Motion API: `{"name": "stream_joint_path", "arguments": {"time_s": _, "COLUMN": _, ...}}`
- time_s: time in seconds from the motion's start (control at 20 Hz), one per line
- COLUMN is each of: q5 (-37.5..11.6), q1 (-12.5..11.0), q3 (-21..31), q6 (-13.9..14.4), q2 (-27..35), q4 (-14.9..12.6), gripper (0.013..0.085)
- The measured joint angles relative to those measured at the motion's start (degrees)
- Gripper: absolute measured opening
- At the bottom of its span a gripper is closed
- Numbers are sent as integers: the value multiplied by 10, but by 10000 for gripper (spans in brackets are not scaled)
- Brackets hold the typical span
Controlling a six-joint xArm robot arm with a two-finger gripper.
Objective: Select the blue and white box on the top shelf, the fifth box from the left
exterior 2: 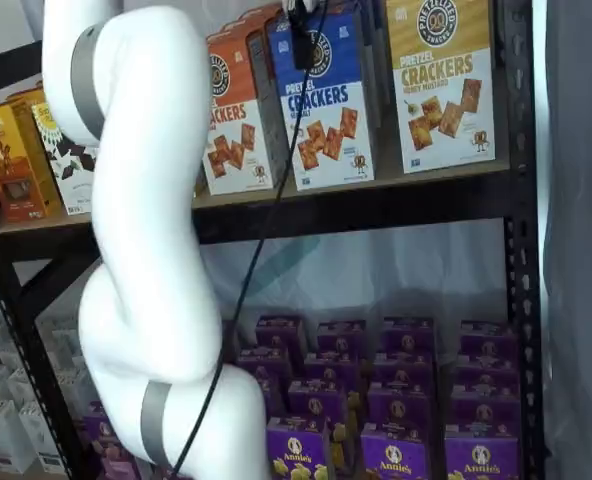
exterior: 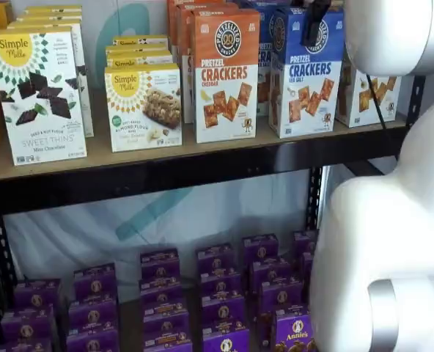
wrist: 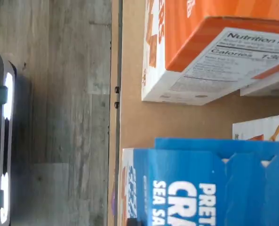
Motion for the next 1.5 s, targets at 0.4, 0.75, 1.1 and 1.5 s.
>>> {"name": "stream_joint_path", "arguments": {"time_s": 0.4, "q5": -5, "q1": 0, "q3": 7, "q6": 0, "q2": -5, "q4": 1, "gripper": 610}}
{"name": "stream_joint_path", "arguments": {"time_s": 0.75, "q5": -3, "q1": -1, "q3": 12, "q6": 1, "q2": -12, "q4": 4, "gripper": 570}}
{"name": "stream_joint_path", "arguments": {"time_s": 1.1, "q5": 15, "q1": -7, "q3": 12, "q6": 2, "q2": -27, "q4": 19, "gripper": 570}}
{"name": "stream_joint_path", "arguments": {"time_s": 1.5, "q5": 65, "q1": -13, "q3": 29, "q6": 0, "q2": -61, "q4": 18, "gripper": 570}}
